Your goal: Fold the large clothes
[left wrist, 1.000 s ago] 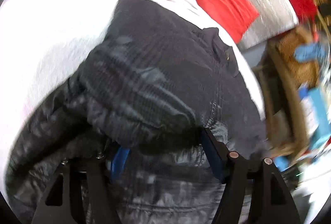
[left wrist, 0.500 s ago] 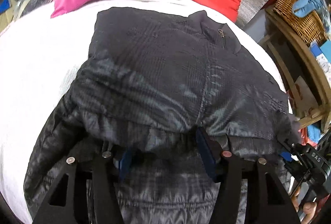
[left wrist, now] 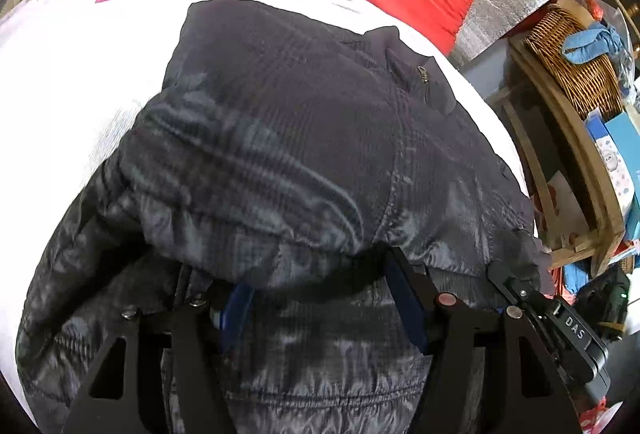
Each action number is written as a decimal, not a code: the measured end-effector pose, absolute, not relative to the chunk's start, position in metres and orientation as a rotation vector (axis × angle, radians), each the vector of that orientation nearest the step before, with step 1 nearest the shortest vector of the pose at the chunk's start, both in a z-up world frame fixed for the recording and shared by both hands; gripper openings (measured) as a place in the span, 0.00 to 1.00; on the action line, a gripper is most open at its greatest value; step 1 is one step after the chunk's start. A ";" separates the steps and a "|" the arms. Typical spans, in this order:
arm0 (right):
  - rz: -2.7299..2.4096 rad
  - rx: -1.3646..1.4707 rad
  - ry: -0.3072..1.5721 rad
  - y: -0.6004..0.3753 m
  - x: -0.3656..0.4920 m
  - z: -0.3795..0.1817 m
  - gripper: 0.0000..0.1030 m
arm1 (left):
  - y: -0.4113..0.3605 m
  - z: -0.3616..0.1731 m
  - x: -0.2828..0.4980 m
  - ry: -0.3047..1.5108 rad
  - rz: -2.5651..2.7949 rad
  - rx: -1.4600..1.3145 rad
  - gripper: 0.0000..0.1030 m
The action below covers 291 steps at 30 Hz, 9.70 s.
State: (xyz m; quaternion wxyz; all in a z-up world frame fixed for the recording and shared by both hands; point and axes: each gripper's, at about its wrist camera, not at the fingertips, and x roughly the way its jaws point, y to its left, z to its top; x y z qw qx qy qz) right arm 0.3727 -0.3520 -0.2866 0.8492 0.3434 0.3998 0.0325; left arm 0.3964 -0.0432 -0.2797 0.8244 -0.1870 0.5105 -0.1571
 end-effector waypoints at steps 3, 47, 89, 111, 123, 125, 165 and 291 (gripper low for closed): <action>0.074 0.561 0.763 -0.338 0.365 -0.260 0.26 | -0.057 -0.270 0.397 1.046 -0.344 -0.329 0.64; -0.118 0.705 0.840 -0.449 0.304 -0.251 0.68 | -0.033 -0.252 0.361 0.962 -0.234 -0.055 0.65; 0.109 0.739 0.787 -0.378 0.337 -0.236 0.68 | -0.031 -0.217 0.307 0.781 -0.162 0.138 0.65; -0.281 0.818 0.649 -0.513 0.303 -0.228 0.68 | 0.044 -0.241 0.405 0.906 -0.052 -0.039 0.65; -0.125 0.885 0.867 -0.527 0.363 -0.292 0.68 | 0.034 -0.265 0.435 1.011 -0.278 -0.258 0.65; -0.108 0.858 0.880 -0.520 0.367 -0.297 0.59 | 0.031 -0.271 0.437 1.026 -0.281 -0.256 0.65; -0.054 0.706 0.865 -0.499 0.157 -0.255 0.65 | 0.060 -0.242 0.281 0.824 -0.142 0.045 0.66; 0.032 1.077 0.572 -0.553 0.516 -0.255 0.86 | 0.027 -0.277 0.641 0.875 -0.435 -0.585 0.62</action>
